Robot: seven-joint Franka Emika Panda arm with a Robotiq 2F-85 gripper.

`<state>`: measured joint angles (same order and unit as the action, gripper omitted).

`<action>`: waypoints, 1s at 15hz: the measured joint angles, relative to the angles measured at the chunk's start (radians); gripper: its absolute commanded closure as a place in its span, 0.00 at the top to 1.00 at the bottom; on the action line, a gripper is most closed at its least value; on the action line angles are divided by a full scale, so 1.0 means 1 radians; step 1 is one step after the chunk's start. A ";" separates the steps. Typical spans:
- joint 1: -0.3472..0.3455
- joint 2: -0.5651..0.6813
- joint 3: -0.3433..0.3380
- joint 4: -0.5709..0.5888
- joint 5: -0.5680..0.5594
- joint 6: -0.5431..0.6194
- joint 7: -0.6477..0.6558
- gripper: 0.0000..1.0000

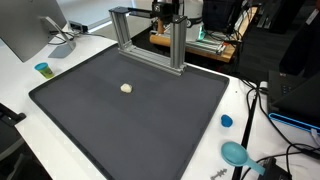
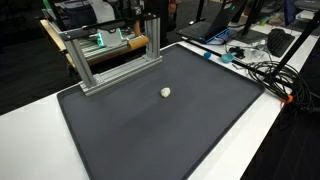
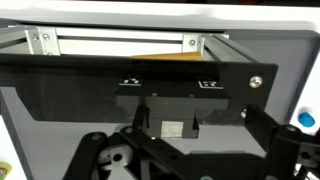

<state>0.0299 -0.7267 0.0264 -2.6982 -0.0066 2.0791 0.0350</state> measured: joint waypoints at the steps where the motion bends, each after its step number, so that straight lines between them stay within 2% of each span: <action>1: 0.000 0.000 0.001 0.000 0.004 0.007 0.007 1.00; 11: -0.012 0.010 0.004 -0.002 -0.018 0.066 0.033 0.98; 15: -0.013 0.030 0.006 -0.003 -0.028 0.066 0.032 0.75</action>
<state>0.0170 -0.6966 0.0329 -2.7012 -0.0342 2.1447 0.0665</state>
